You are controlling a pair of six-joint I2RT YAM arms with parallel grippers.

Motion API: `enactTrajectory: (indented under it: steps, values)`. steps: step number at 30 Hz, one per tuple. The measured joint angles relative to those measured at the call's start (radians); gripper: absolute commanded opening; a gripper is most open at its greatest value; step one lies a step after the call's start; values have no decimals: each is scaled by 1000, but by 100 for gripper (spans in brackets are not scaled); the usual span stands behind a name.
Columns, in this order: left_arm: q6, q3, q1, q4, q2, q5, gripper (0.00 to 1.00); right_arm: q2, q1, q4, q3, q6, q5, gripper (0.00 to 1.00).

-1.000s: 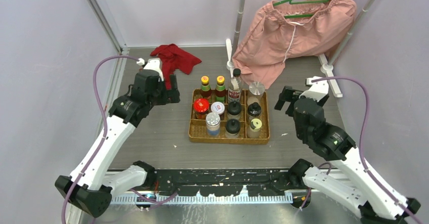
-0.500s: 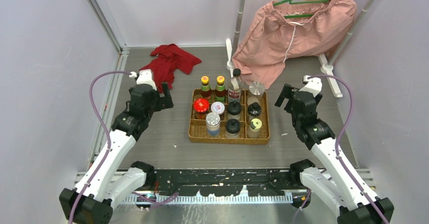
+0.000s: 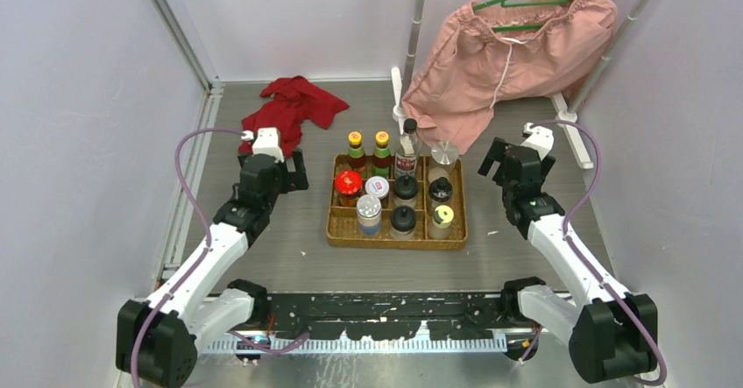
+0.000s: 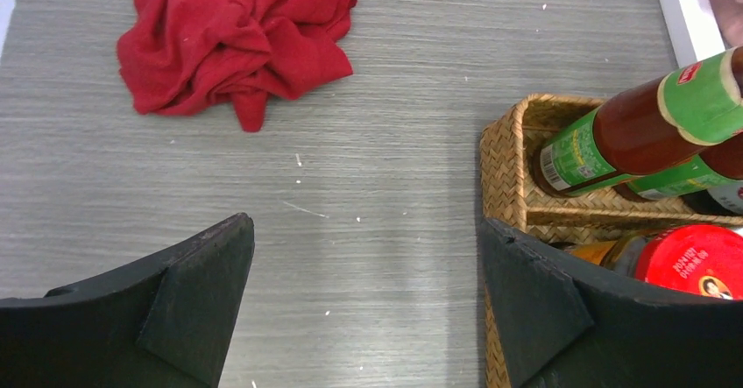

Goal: Organize the condiment bottles
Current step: Reset both arms

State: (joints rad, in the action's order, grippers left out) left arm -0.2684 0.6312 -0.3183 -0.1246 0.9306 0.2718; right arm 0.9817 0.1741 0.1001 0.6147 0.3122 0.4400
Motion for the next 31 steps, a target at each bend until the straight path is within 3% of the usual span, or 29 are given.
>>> enactTrajectory:
  steps: [13, 31]
  values:
    - [52, -28, 33, 173, 149, -65, 100, 66, -45, 17, 23, 12, -43, 100]
    - [44, -85, 34, 207, 103, -100, 100, 56, -45, 24, 23, 17, -88, 99]
